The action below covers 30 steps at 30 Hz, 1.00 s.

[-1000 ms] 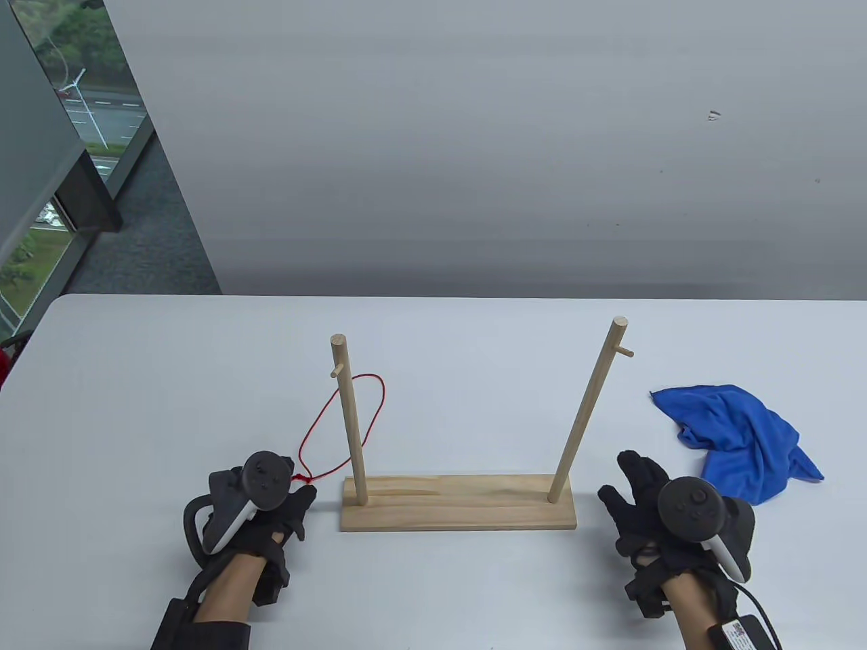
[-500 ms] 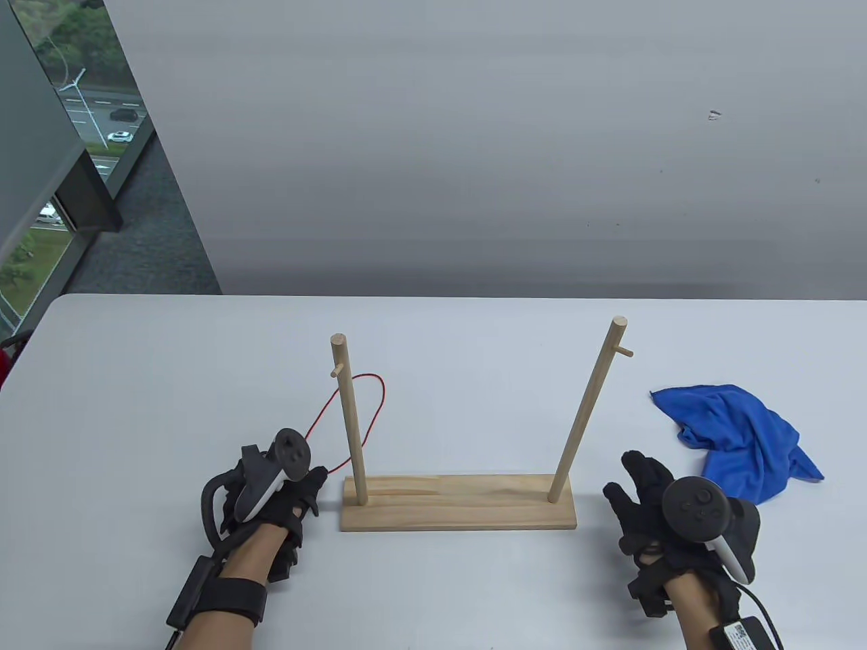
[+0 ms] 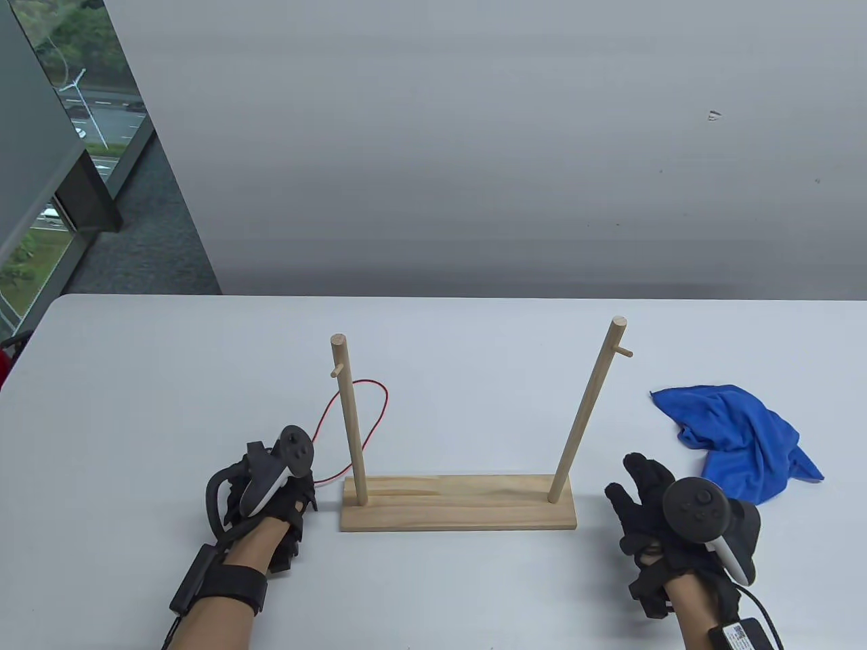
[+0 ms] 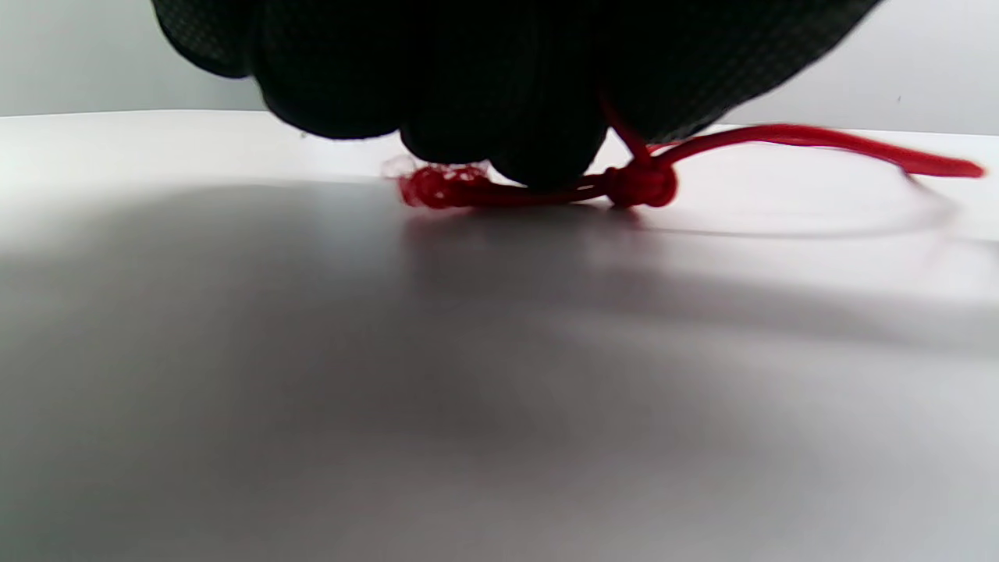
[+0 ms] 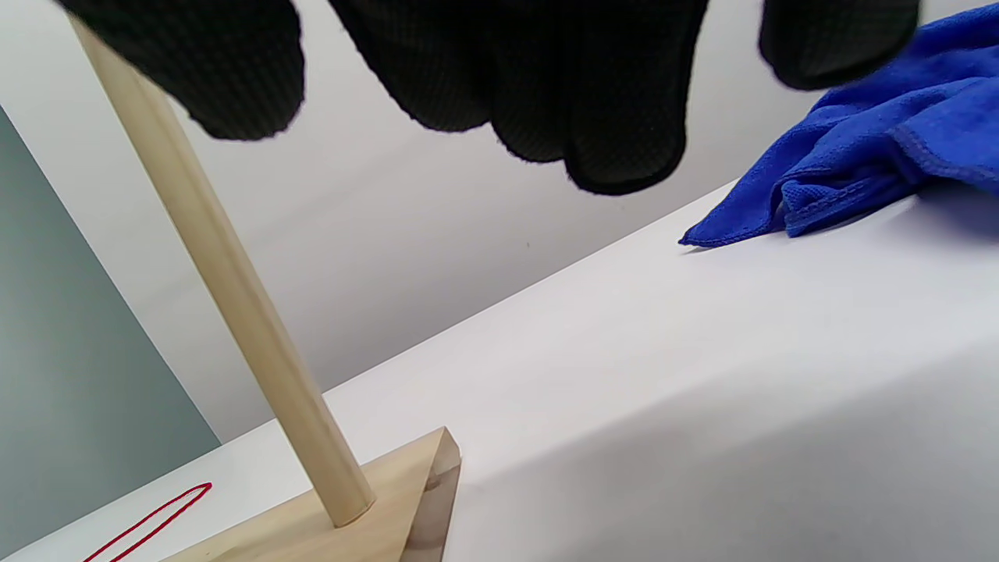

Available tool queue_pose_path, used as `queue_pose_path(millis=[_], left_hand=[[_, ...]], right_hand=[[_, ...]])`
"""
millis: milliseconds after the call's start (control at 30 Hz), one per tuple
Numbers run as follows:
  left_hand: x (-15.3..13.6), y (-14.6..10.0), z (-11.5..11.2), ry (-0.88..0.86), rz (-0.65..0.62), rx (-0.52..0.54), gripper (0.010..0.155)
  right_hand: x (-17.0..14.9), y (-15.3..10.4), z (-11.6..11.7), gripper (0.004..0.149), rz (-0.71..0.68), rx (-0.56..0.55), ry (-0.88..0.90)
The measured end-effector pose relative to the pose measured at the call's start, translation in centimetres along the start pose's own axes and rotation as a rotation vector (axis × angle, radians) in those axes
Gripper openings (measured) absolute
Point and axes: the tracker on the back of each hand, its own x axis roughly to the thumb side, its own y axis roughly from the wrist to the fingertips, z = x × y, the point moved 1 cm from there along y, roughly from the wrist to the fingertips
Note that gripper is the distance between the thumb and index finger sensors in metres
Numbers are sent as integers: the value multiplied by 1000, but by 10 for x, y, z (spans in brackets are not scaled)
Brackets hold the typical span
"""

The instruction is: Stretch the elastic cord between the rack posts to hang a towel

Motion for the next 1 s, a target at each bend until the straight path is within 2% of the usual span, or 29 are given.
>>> queue_pose_path(millis=[233, 533, 700, 1000], left_hand=[[0, 0, 31, -55, -52, 53, 38], [7, 4, 106, -141, -159, 165, 37], [14, 4, 145, -135, -231, 203, 38], [22, -4, 208, -265, -316, 209, 39]], right_hand=[[0, 0, -1, 67, 1, -10, -2], [-1, 0, -3, 67, 11, -18, 3], [-3, -1, -5, 67, 18, -31, 0], [-5, -1, -9, 67, 22, -47, 3]])
